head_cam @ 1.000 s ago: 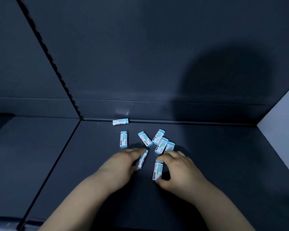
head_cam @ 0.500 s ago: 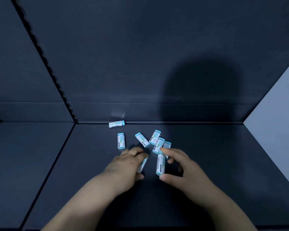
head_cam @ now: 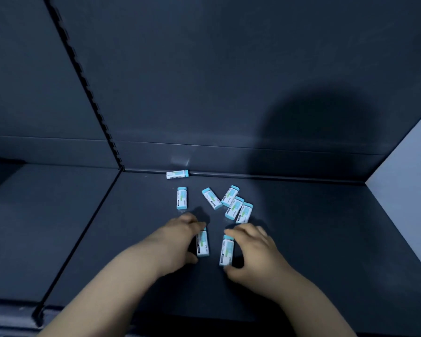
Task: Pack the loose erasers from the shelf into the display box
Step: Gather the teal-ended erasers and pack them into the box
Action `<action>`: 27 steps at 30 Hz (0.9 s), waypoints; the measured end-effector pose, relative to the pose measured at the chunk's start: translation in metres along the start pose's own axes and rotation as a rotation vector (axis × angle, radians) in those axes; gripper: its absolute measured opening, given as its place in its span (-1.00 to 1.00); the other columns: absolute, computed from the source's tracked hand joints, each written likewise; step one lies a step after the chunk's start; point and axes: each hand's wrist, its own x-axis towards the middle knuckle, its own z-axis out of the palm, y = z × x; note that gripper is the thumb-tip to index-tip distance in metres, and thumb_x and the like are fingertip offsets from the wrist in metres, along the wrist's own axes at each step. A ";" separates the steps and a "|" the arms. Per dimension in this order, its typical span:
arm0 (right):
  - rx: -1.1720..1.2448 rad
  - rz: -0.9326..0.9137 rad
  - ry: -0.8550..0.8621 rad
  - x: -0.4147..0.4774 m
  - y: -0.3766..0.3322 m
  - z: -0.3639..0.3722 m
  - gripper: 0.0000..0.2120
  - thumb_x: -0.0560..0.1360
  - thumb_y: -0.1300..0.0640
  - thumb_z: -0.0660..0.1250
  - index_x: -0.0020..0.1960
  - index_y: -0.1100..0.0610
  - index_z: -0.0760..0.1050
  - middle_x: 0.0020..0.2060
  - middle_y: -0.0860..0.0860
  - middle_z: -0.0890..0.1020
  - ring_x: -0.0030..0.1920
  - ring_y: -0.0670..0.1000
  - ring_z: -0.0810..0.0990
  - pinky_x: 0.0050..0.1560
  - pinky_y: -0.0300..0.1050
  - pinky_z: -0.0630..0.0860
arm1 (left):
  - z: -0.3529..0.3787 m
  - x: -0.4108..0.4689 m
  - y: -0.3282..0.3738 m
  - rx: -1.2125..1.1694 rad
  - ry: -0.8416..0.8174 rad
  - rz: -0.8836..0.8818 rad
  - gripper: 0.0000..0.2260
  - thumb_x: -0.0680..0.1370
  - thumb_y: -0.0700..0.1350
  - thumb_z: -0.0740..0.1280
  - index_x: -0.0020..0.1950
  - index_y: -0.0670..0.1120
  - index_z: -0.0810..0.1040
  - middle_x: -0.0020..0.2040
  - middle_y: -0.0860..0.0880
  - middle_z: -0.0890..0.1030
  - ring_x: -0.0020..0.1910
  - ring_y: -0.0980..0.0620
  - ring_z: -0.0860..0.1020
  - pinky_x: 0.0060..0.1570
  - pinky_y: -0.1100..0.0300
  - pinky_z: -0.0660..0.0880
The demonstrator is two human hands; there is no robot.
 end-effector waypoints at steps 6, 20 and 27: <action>-0.017 -0.038 -0.017 0.010 0.006 0.000 -0.33 0.36 -0.18 0.34 0.40 -0.07 0.22 0.29 -0.12 0.29 0.30 -0.04 0.23 0.33 -0.15 0.20 | 0.012 -0.002 0.009 -0.098 0.096 -0.079 -0.31 0.46 0.05 0.39 0.50 0.03 0.14 0.42 0.07 0.15 0.43 0.06 0.13 0.37 0.29 0.12; 0.116 -0.188 0.219 0.014 -0.070 0.032 -0.42 0.27 -0.03 0.32 0.29 -0.11 0.37 0.17 -0.24 0.37 0.14 -0.12 0.33 0.22 -0.19 0.30 | 0.014 -0.062 -0.044 0.039 0.548 0.076 -0.45 0.18 0.13 0.33 0.18 0.09 0.49 0.06 0.14 0.54 -0.04 0.12 0.54 -0.15 0.22 0.48; 0.137 -0.135 0.277 0.038 -0.187 0.080 -0.44 0.31 0.00 0.37 0.29 -0.18 0.34 0.07 -0.48 0.21 0.13 -0.34 0.18 0.20 -0.44 0.10 | -0.001 -0.123 -0.164 -0.025 0.565 0.177 -0.37 0.22 0.15 0.38 0.28 0.06 0.42 0.10 0.17 0.42 0.05 0.20 0.40 -0.06 0.23 0.43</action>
